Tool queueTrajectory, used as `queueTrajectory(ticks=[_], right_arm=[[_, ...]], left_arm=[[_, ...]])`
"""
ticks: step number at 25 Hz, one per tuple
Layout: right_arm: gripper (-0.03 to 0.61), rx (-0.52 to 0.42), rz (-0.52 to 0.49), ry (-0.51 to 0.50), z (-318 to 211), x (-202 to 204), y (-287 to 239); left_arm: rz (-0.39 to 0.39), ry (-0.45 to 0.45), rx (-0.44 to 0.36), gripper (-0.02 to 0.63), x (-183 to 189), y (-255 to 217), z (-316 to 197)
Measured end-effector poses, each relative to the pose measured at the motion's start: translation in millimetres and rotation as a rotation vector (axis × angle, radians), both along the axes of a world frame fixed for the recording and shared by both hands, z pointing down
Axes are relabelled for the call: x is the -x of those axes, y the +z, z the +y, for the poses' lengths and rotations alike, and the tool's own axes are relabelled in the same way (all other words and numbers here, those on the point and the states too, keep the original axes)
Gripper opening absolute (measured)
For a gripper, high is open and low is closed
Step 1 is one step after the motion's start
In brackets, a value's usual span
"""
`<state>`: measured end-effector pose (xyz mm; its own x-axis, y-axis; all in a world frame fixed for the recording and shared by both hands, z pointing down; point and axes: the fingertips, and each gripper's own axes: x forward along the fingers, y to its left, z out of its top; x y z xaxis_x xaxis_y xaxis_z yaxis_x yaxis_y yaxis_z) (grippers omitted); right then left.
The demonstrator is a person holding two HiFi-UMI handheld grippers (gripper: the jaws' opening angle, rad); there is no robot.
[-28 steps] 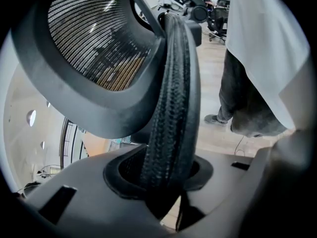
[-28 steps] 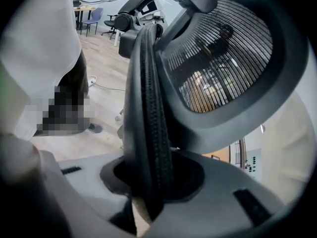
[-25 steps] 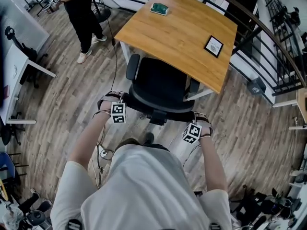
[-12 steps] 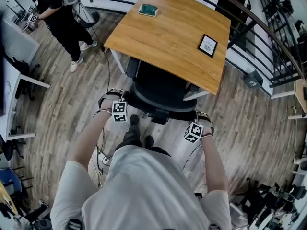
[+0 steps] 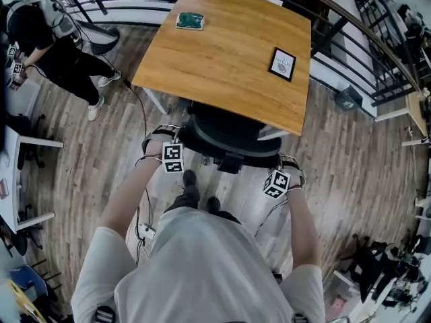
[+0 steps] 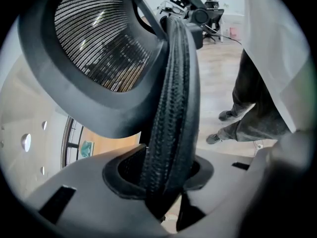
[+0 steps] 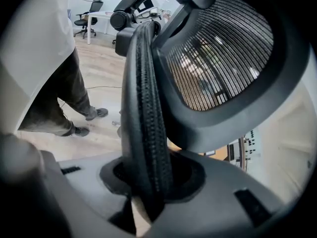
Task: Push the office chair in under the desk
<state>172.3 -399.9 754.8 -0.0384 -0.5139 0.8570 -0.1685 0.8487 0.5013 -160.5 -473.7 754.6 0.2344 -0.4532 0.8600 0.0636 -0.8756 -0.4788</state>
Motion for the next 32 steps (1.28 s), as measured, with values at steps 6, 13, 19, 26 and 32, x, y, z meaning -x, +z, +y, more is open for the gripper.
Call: queueTrajectory(ticks=[6, 13, 19, 26, 32], right_arm=[[0.112, -0.007, -0.002, 0.061, -29.4, 2.0, -0.5], [0.115, -0.014, 0.005, 0.101, -60.3, 3.7, 0.6], [0.12, -0.02, 0.009, 0.124, -79.5, -4.7, -0.3], [0.123, -0.035, 0.003, 0.125, -97.7, -13.8, -3.2], [0.123, -0.032, 0.002, 0.119, -109.0, -17.2, -0.1]], left_arm=[[0.004, 0.051, -0.007, 0.137, -3.0, -1.0, -47.7], [0.015, 0.077, -0.017, 0.14, -3.4, -0.4, -86.9], [0.019, 0.077, -0.021, 0.143, -12.1, -0.2, -106.5], [0.018, 0.07, -0.033, 0.144, -20.7, -3.6, -125.3], [0.015, 0.059, -0.032, 0.146, -23.6, -0.4, -136.0]])
